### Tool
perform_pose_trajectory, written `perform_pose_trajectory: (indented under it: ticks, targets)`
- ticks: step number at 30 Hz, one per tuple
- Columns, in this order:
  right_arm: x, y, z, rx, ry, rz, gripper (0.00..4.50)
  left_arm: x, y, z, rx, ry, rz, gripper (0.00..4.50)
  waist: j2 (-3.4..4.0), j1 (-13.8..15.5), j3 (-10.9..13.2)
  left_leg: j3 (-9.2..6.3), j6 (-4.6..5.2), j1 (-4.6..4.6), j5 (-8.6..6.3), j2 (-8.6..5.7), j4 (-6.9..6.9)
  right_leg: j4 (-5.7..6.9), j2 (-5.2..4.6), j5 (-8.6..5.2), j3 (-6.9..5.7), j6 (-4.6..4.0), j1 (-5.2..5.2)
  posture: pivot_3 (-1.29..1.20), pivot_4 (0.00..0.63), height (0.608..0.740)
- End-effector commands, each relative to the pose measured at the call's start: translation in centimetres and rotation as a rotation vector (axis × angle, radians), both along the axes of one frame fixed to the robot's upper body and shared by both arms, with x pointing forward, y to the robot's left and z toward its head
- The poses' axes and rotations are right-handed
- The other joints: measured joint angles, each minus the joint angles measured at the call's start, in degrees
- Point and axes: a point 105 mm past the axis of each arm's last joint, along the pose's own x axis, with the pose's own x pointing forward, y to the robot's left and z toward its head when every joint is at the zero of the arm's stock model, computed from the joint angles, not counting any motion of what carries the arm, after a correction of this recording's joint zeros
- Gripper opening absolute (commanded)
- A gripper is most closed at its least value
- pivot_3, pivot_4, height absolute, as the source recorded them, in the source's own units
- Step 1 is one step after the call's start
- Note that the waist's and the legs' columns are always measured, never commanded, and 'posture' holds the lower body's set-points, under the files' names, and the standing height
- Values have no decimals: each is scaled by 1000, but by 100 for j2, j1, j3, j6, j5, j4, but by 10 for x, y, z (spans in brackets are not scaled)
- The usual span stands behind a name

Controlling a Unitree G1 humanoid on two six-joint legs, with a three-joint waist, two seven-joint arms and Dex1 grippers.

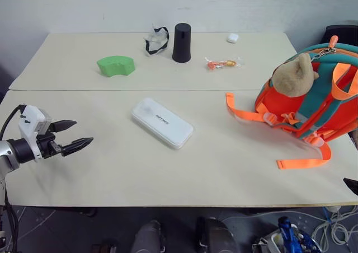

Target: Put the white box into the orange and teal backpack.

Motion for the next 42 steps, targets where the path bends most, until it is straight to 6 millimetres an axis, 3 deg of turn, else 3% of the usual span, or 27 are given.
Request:
perform_pose_trajectory:
  ticks: [1,15,19,23,29,32,33,38,42]
  targets:
    - [-2,3,6,-22,-19,2,4468,-1,-1,11,0,-43,-4,4500,0,0,0,0,-1,0,0,0,0,0,0,0,0,0,0,0,150,740]
    - [8,1,3,-61,-25,-23,4468,7,0,10,3,-31,23,4500,0,-2,0,1,-28,2,17,0,0,4,2,0,0,0,0,0,150,740]
    - [13,11,5,-64,-34,22,4468,13,-2,12,1,-46,7,4500,0,-1,0,2,-28,2,18,-1,0,5,3,0,-1,0,1,0,150,740]
    - [25,39,6,-41,-52,121,3210,32,-11,17,6,-73,-27,3276,-1,15,0,3,-23,9,21,-2,2,12,6,1,-3,1,7,0,150,740]
    - [58,126,-5,-44,-80,397,1043,80,-42,5,127,-65,-122,1319,-7,28,0,11,-15,32,46,-2,3,23,21,1,1,1,23,0,150,740]
    - [72,167,-13,-63,-94,506,0,107,-52,9,206,-101,-103,333,-21,38,8,22,-15,29,47,-3,4,27,29,1,-7,2,16,0,150,740]
    - [74,177,-15,-66,-97,532,0,113,-55,12,215,-111,-101,16,-30,34,12,26,-15,23,48,-3,6,27,32,1,-15,2,7,0,150,740]
    - [87,211,-28,-95,-110,603,0,137,-65,13,260,-127,-41,16,-46,0,19,45,-2,10,52,-5,18,42,54,5,-30,11,-1,0,150,740]
    - [105,224,-34,-134,-124,573,0,145,-83,6,255,-113,-71,16,-51,1,21,49,13,-7,50,-10,34,37,54,12,-32,27,-7,0,150,740]
